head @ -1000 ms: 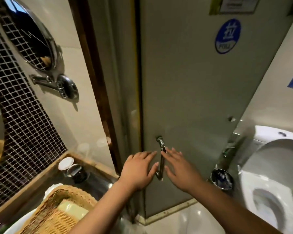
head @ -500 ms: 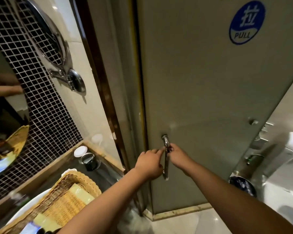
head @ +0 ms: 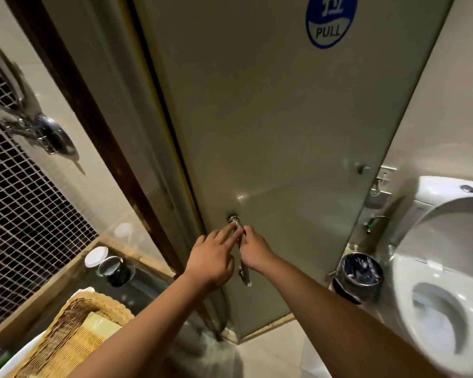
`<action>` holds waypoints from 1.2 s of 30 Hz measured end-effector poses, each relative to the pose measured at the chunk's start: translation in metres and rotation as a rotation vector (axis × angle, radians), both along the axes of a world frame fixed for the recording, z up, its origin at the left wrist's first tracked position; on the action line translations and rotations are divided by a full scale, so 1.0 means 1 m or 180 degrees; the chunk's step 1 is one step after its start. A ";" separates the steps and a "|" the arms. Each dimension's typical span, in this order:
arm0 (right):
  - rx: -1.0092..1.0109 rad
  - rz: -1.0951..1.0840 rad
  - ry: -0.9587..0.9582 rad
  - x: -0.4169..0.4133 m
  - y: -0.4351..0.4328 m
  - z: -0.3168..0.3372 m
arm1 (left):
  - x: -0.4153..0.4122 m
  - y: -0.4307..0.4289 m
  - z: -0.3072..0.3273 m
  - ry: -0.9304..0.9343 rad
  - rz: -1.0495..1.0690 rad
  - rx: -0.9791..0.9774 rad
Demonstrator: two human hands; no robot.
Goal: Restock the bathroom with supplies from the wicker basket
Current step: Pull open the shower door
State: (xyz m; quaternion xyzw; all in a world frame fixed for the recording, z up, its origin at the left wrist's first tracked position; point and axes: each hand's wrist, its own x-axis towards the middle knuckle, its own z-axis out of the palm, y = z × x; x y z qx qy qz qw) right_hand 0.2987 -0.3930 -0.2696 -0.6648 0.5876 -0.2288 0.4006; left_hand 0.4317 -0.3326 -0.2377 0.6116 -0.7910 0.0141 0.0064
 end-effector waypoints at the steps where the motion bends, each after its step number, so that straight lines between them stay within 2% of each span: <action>1: -0.0057 -0.0014 0.0012 -0.004 0.007 -0.004 | 0.002 0.005 -0.002 -0.0046 -0.0067 -0.0004; 6: -0.0439 -0.0371 0.0055 -0.033 0.060 -0.014 | -0.007 0.035 -0.007 -0.0188 -0.0683 -0.0263; 11: -0.0458 -0.1031 0.0100 -0.061 0.122 -0.011 | -0.042 0.082 -0.017 -0.0426 -0.1180 -0.0180; 16: -0.0329 -0.1592 0.0206 -0.104 0.175 -0.001 | -0.083 0.127 -0.017 -0.0644 -0.1989 -0.0153; 21: -0.0518 -0.2136 0.0420 -0.133 0.227 0.014 | -0.108 0.142 -0.017 -0.1028 -0.3002 -0.0812; 25: -0.1200 -0.2728 -0.0475 -0.136 0.278 0.042 | -0.132 0.148 0.001 -0.0485 -0.3264 -0.1028; 28: -0.1596 -0.2731 -0.0549 -0.139 0.312 0.059 | -0.146 0.148 0.009 0.0111 -0.3179 -0.0845; 31: -0.1835 -0.2606 0.0043 -0.147 0.331 0.070 | -0.161 0.142 0.012 0.0336 -0.2895 -0.0600; 36: -0.2350 -0.2225 0.1798 -0.170 0.340 0.075 | -0.202 0.143 0.011 0.0332 -0.3089 -0.0381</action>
